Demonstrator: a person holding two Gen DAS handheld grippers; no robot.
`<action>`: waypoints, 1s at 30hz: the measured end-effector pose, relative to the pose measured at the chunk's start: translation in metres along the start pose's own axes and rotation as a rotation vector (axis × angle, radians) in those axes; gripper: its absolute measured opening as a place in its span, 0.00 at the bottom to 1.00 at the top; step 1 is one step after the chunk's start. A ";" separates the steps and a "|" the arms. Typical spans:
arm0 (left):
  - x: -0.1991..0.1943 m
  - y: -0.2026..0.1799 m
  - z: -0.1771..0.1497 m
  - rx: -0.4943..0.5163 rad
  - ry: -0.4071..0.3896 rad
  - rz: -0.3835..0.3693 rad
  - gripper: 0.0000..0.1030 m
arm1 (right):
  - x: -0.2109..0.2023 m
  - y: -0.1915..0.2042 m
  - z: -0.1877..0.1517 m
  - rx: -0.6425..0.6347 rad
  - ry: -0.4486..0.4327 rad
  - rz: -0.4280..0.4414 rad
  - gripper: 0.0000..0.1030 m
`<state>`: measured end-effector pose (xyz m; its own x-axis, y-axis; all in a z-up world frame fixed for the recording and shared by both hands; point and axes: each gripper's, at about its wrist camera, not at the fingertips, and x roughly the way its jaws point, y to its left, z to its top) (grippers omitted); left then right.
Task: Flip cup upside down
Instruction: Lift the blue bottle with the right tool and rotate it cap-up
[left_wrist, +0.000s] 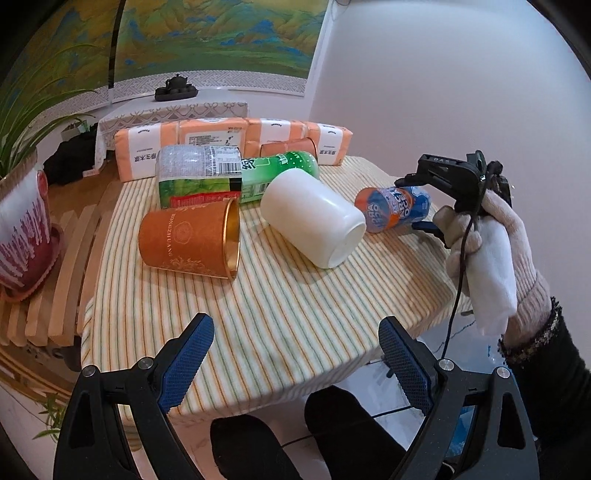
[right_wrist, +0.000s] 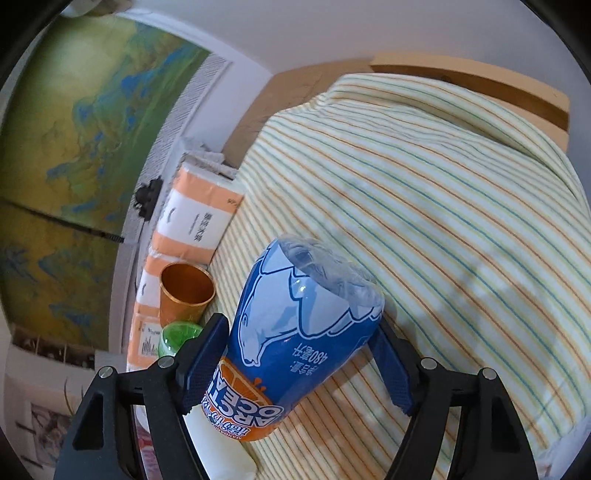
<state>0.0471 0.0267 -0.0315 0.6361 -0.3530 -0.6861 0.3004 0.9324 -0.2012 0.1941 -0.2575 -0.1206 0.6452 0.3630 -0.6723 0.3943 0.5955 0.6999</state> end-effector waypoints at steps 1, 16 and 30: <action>0.000 -0.001 0.001 -0.004 -0.002 -0.003 0.90 | -0.002 0.002 -0.001 -0.026 -0.006 0.002 0.71; -0.002 -0.012 0.017 -0.052 -0.163 0.163 0.90 | -0.045 0.069 -0.054 -0.645 -0.257 -0.068 0.71; -0.011 -0.020 0.013 -0.059 -0.215 0.222 0.90 | -0.060 0.080 -0.107 -0.997 -0.430 -0.087 0.70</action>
<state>0.0438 0.0112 -0.0112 0.8191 -0.1429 -0.5556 0.0998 0.9892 -0.1073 0.1165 -0.1551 -0.0502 0.8920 0.1260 -0.4341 -0.1333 0.9910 0.0135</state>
